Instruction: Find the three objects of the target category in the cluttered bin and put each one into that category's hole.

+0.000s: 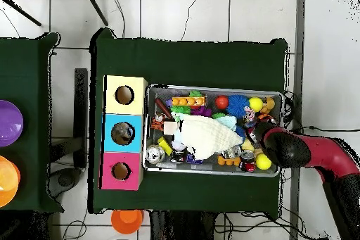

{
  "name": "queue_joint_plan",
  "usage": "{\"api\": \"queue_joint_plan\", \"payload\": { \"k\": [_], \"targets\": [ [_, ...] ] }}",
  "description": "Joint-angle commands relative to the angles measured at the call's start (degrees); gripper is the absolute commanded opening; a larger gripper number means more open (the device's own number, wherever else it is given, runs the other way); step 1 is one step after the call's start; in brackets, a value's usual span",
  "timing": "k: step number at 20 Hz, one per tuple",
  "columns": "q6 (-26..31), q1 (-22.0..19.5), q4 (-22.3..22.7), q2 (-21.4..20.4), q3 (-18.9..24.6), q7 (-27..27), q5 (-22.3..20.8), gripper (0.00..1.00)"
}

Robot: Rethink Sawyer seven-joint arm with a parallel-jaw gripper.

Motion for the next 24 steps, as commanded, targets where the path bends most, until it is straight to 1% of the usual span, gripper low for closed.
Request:
{"api": "queue_joint_plan", "payload": {
  "k": [1, 3, 4, 9, 11, 16, 18, 19, 20, 21, 24],
  "targets": [
    [0.1, 0.8, 3.6, -0.5, 2.0, -3.9, 1.8, 1.0],
    [-1.1, 1.4, 3.1, -0.5, 1.1, -1.4, 1.8, 1.0],
    [-1.3, 1.4, 2.7, -0.2, 0.9, -1.1, 2.0, 1.0],
    [-5.7, 2.1, 1.5, 0.9, -2.1, 3.0, -0.5, 1.0],
    [-7.1, 2.5, 0.7, 1.0, -3.5, 3.9, -1.7, 1.0],
    [-10.5, 4.1, -0.9, 1.5, -6.6, 5.9, -3.2, 1.0],
    [-11.8, 5.2, -2.1, 1.6, -8.4, 7.0, -3.8, 1.0],
    [-12.2, 6.0, -3.4, 2.0, -9.8, 7.6, -4.4, 1.0],
    [-12.0, 6.8, -4.1, 2.2, -11.0, 7.9, -4.6, 1.0],
    [-11.3, 8.5, -5.8, 2.6, -13.6, 9.0, -5.5, 1.0],
    [-10.4, 10.5, -7.7, 3.5, -16.9, 8.9, -5.6, 1.0]
  ]
}}
